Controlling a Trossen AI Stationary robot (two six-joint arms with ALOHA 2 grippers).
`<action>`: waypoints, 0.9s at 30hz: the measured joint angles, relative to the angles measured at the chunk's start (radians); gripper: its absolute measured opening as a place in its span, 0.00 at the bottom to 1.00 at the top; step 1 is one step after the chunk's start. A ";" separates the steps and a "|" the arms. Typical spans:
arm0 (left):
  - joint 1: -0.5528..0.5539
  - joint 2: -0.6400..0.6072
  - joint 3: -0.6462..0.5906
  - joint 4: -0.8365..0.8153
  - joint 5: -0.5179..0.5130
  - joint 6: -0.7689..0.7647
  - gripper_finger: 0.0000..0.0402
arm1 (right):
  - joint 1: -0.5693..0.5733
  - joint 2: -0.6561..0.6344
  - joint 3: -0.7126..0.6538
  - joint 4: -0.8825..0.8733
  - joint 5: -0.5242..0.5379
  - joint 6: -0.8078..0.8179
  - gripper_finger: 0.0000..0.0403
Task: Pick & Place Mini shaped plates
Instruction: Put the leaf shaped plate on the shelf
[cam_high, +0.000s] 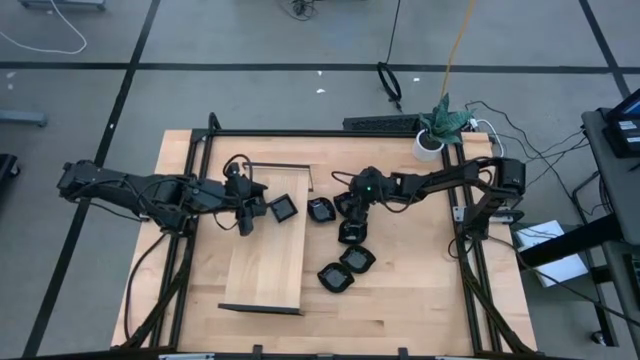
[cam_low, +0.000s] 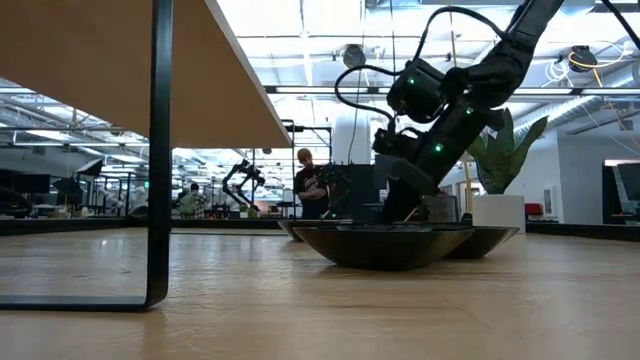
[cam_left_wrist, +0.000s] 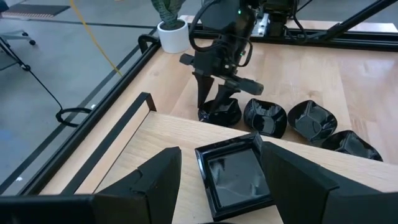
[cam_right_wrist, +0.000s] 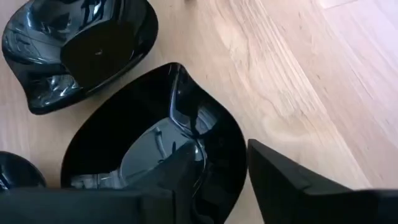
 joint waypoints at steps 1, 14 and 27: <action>0.000 0.000 0.000 0.000 0.000 0.000 0.56 | -0.002 0.000 0.000 0.001 0.000 0.000 0.30; 0.000 0.000 0.000 0.000 0.001 0.000 0.56 | -0.018 -0.028 0.001 -0.022 -0.002 0.025 0.02; 0.000 0.000 0.000 -0.002 0.001 -0.001 0.56 | -0.005 -0.077 0.001 -0.133 0.002 0.071 0.42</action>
